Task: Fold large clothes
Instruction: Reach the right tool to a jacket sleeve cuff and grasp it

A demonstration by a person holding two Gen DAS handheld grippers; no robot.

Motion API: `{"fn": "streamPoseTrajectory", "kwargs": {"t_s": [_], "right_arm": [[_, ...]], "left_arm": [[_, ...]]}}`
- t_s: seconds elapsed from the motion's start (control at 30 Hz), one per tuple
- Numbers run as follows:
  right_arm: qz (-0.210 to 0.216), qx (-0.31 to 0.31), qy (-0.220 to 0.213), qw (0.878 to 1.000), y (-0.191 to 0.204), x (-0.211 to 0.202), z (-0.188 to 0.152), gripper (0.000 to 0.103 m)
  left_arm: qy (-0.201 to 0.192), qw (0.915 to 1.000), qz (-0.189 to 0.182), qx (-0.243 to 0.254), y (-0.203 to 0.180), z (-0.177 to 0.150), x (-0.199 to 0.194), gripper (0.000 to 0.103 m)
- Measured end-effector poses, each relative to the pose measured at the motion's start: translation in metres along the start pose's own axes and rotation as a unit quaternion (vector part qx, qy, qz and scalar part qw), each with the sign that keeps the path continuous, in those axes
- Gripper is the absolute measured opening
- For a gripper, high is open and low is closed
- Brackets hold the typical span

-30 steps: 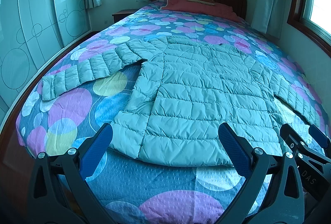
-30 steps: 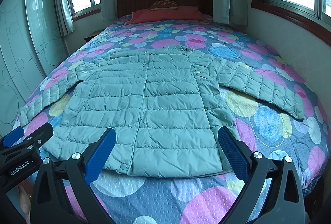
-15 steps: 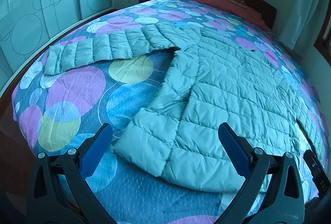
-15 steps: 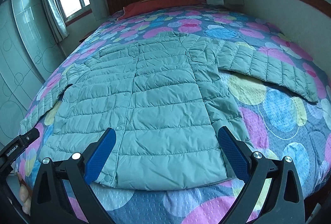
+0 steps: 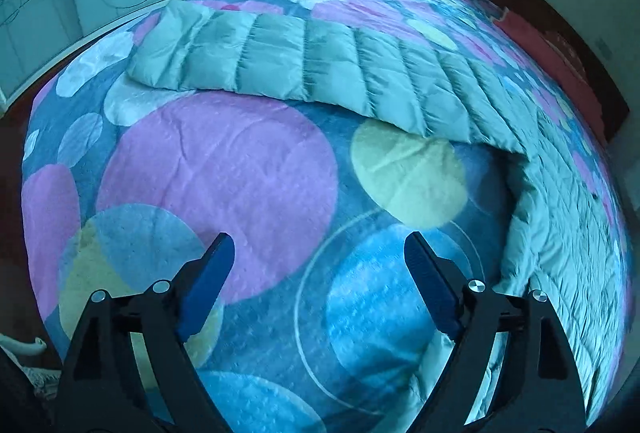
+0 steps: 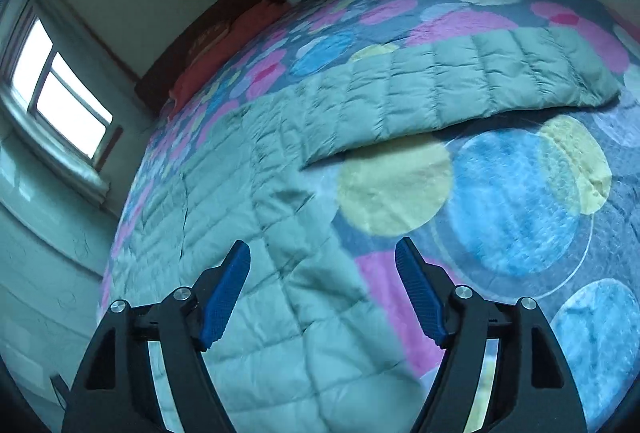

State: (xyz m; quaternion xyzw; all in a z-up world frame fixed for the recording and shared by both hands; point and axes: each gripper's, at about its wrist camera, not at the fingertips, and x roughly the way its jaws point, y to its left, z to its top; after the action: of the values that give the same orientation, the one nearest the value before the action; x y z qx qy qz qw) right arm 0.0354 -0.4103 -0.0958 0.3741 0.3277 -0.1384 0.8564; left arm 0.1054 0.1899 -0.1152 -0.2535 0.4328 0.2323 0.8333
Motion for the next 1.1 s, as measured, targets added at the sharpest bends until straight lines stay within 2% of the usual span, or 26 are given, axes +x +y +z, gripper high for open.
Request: {"fn": "streamPoseTrajectory", "kwargs": {"t_s": [0.07,0.13,0.23,0.37,0.47,0.6,0.87,0.93,0.97,1.0,1.03,1.1], "right_arm": [[0.001,0.051,-0.016,0.999,-0.032,0.0,0.018,0.074],[-0.004,0.1,-0.041,0.994,-0.065,-0.003,0.033,0.074],[-0.014,0.164,-0.076,0.983,-0.11,-0.007,0.048,0.074],[-0.012,0.22,-0.105,0.97,-0.147,-0.003,0.059,0.074],[-0.007,0.217,-0.138,0.966,-0.154,0.0,0.069,0.074],[0.006,0.219,-0.173,0.96,-0.164,0.005,0.083,0.081],[-0.013,0.233,-0.171,0.957,-0.17,0.012,0.102,0.082],[-0.033,0.23,-0.179,0.956,-0.166,0.011,0.101,0.071],[-0.048,0.228,-0.181,0.956,-0.164,0.012,0.098,0.056],[-0.06,0.227,-0.182,0.955,-0.165,0.012,0.097,0.046],[-0.063,0.229,-0.186,0.953,-0.167,0.012,0.097,0.042],[-0.046,0.236,-0.189,0.952,-0.174,0.011,0.096,0.013]], "left_arm": [[-0.003,0.9999,0.013,-0.011,0.007,0.005,0.006,0.088],[-0.023,0.9992,0.03,-0.009,0.01,0.007,0.007,0.088],[-0.042,0.997,0.065,-0.004,0.011,0.008,0.009,0.088],[-0.046,0.995,0.088,0.006,0.008,0.009,0.016,0.09],[-0.042,0.9934,0.105,0.014,0.004,0.012,0.022,0.093],[-0.043,0.9913,0.124,0.014,0.006,0.015,0.026,0.096],[-0.045,0.9887,0.143,0.007,0.008,0.022,0.035,0.101],[-0.046,0.9882,0.146,0.008,0.006,0.022,0.036,0.101],[-0.046,0.9882,0.146,0.008,0.006,0.022,0.037,0.101],[-0.046,0.9881,0.146,0.007,0.007,0.023,0.037,0.101],[-0.046,0.988,0.148,0.008,0.006,0.023,0.037,0.101],[-0.046,0.9875,0.151,0.01,0.005,0.023,0.038,0.101]]}}
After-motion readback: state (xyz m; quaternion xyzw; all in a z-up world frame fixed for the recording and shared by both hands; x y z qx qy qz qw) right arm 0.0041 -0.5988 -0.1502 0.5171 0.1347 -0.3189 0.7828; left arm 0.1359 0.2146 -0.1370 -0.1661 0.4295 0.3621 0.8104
